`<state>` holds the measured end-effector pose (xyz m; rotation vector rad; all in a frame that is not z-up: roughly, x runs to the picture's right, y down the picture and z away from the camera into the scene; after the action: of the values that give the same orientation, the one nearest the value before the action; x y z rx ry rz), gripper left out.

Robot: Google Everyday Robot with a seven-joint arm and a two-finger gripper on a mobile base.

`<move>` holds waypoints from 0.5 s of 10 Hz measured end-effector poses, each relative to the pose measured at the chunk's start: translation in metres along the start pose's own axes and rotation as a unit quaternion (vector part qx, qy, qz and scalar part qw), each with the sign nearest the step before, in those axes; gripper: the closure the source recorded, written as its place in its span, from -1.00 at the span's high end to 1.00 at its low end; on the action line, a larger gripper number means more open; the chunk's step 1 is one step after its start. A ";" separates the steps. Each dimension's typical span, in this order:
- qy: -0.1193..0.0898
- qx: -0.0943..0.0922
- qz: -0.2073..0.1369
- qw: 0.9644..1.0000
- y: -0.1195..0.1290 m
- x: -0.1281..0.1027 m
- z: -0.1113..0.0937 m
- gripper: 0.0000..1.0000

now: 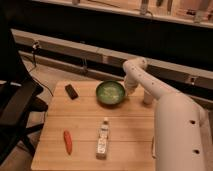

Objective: Push the ceramic bowl across the table

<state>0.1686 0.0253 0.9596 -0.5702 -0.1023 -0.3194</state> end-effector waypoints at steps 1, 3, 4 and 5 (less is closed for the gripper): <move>0.000 0.001 -0.003 1.000 -0.004 -0.007 -0.006 -1.00; 0.002 -0.004 -0.010 1.000 -0.005 -0.013 -0.001 -1.00; 0.005 -0.004 -0.016 1.000 -0.004 -0.014 0.004 -1.00; 0.005 -0.003 -0.022 1.000 -0.005 -0.020 0.006 -1.00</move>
<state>0.1479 0.0297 0.9634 -0.5736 -0.1046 -0.3655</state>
